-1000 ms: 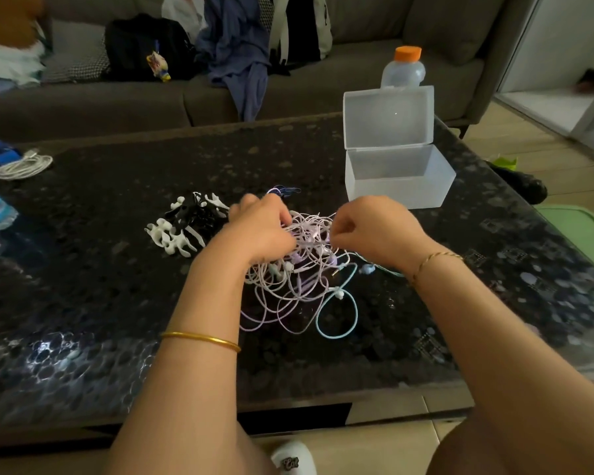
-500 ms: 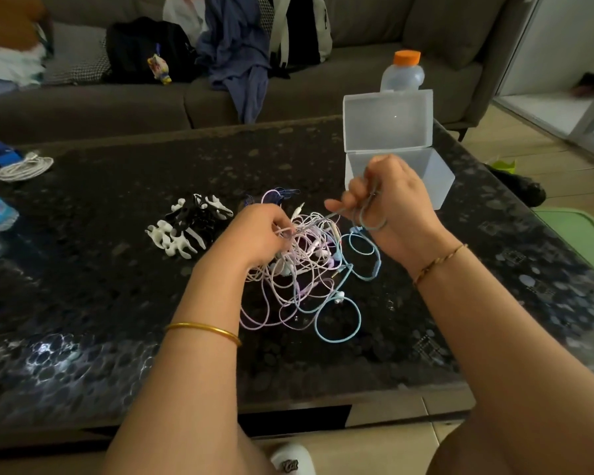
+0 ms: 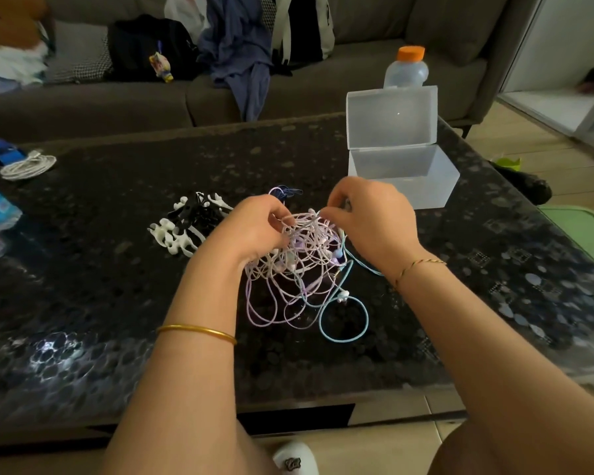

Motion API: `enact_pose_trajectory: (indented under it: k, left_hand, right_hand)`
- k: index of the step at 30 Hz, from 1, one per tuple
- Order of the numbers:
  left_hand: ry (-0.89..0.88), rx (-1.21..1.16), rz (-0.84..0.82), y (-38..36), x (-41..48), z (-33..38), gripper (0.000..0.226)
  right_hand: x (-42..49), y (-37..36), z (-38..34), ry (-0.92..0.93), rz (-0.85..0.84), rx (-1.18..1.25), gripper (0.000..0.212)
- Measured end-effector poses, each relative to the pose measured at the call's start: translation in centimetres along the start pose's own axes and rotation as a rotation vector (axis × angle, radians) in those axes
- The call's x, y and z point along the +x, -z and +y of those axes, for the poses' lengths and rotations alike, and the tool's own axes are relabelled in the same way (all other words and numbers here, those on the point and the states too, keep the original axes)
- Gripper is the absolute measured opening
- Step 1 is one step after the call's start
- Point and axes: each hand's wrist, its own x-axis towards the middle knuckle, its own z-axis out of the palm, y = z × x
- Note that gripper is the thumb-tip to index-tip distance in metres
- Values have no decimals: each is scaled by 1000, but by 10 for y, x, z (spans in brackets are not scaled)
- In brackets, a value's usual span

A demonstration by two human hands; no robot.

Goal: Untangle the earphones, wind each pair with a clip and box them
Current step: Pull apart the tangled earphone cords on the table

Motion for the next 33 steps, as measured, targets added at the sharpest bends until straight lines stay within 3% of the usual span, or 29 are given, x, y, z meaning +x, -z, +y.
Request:
enact_pose_trajectory:
  k: [6,11,14,17,21,27,33]
  left_hand:
    - [53,14,-9,3,1,-2,31]
    - [125,-17,-28,2,2,-5,34]
    - [169,-29,-13,2,2,-5,31]
    - [107,-99,81,6,3,1,30]
    - [-12,-122,50,4,-2,11,20]
    - [-35,23,25,-3,0,6,22]
    - [-64,96,154,-1,2,3,21]
  right_hand:
    - [2,-4,-1,-4,147,-1,24]
    - [4,-4,-2,-183,103,660,20]
    - [1,-1,-5,-245,-8,924,18]
    - [-1,0,-10,-203,-108,980,15]
    - [-3,4,-15,-163,-151,1102,14]
    - [-1,3,-14,-135,-86,1084,14]
    - [0,4,-8,-258,-41,1253,14]
